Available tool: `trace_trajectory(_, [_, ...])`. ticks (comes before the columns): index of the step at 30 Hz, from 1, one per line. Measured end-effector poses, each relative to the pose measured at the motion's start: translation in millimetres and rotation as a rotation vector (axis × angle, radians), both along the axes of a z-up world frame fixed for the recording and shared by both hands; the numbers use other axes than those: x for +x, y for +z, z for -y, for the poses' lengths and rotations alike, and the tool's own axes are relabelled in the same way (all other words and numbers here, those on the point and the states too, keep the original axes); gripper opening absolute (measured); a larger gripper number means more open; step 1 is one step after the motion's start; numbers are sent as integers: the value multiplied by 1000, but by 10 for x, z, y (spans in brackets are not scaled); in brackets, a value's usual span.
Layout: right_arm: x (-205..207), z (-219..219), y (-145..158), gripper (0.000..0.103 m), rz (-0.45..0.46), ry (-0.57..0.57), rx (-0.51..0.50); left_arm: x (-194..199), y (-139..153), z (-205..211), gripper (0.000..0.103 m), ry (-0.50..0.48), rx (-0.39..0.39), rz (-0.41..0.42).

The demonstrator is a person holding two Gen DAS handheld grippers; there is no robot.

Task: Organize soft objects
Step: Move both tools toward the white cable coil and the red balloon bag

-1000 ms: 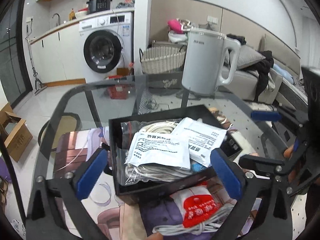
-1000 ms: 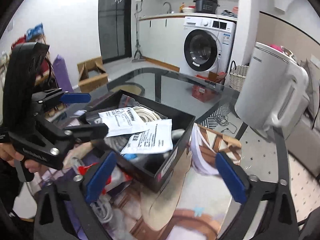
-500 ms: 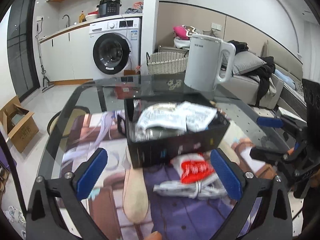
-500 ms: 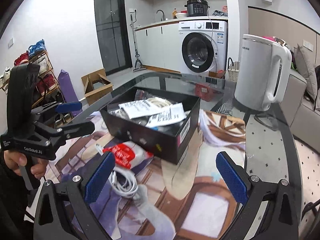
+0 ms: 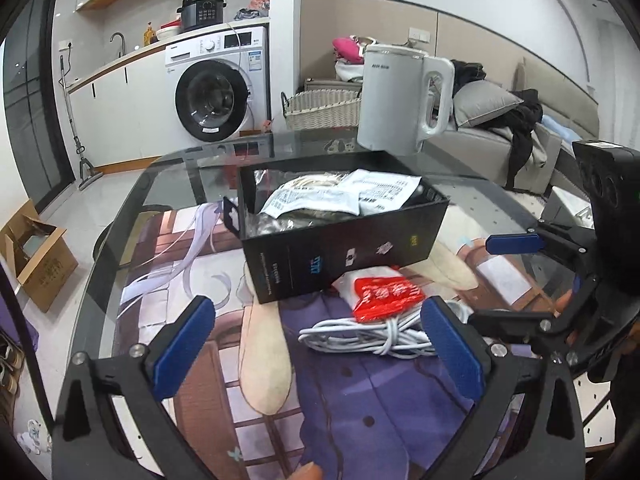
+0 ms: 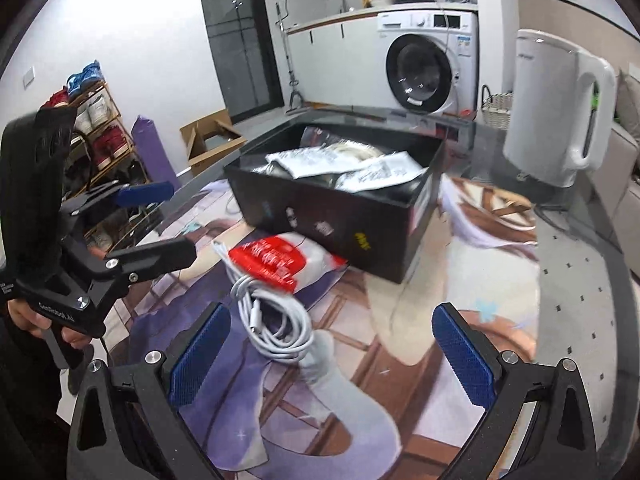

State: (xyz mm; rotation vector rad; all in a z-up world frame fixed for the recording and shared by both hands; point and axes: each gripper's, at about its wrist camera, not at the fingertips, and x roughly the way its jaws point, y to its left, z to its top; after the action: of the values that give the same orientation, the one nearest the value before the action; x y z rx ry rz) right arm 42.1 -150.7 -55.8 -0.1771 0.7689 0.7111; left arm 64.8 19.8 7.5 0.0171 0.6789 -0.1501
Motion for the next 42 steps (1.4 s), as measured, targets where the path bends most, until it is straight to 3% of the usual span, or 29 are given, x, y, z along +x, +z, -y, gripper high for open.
trace_trajectory(6, [22,-19,-103,102,-13,-8,-60,70,-139,-1,103,-9,-6,-46])
trace_trajectory(12, [96,81,-130,102,-34,-29,-52,93,-230,51,103,-14,15,-78])
trace_trajectory(18, [174,221,-52,102,76,-151,-86,80,-243,98,103,-32,28,-85])
trace_trajectory(22, [266,195,-178,102,24,-188,-126,105,-268,101,103,-10,49,-98])
trace_trajectory(36, [-95,-433,-377,102,-50,54,-141,119,-317,15,103,-42,-28,-157])
trace_trajectory(42, [-91,-365,-301,102,-12,31,-145,137,-359,1,103,-42,-24,-187])
